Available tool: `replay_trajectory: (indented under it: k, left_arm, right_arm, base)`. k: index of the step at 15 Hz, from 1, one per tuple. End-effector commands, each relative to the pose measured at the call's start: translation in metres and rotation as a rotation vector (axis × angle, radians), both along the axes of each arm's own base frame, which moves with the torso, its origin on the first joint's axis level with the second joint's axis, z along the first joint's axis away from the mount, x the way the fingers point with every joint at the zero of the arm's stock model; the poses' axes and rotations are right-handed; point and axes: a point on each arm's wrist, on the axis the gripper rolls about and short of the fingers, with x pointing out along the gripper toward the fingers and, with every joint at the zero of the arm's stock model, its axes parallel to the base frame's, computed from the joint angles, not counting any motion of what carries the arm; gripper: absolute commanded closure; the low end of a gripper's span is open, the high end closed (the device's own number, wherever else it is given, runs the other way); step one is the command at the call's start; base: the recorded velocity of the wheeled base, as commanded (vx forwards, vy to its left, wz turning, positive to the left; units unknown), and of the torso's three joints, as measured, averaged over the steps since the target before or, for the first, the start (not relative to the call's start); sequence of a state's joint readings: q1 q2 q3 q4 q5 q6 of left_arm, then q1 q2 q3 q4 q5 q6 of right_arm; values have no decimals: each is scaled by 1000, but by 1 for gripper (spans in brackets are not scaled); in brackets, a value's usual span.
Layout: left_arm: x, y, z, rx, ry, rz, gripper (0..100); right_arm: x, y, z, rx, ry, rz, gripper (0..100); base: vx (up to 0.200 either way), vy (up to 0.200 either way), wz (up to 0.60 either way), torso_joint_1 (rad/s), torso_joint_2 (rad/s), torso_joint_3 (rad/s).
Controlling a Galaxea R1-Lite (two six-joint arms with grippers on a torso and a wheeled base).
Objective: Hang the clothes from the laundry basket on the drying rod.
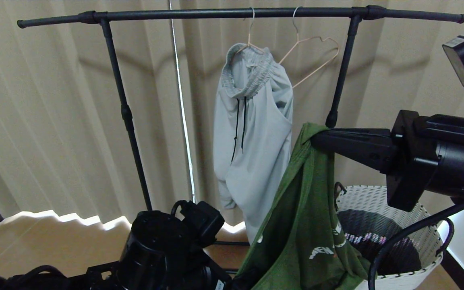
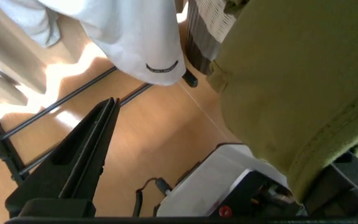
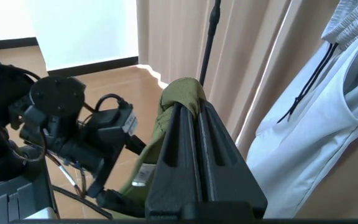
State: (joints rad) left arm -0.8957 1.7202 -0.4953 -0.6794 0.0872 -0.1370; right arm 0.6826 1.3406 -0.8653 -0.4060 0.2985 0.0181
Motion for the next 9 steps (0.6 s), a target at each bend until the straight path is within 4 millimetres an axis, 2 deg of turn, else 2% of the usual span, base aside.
replay_trajectory:
  k: [1,2,4,7,9]
  left_arm:
    - [-7,8,5,-8,-12,-3,0]
    - [-9,11,4,-1,-11,-5,100]
    - [-10,13,5,2,-23,-2,100]
    - [-24,31,17,17,-114,-24,100]
    - [-34,49,45,-28,-240,-34,100]
  right_arm:
    - [0,0,0,1,-1,1,100]
    - [0,0,0,1,-1,1,100]
    - [1,-2,0,1,-1,-9,100]
    - [6,-7,-1,-1,4,-41,100]
    - [8,-10,-6,-4,30,-57,100]
  base:
    - [0,0,0,0,0,0]
    - [0,0,0,0,0,0]
    - [0,0,0,0,0,0]
    - [0,0,0,0,0,0]
    - [0,0,0,0,0,0]
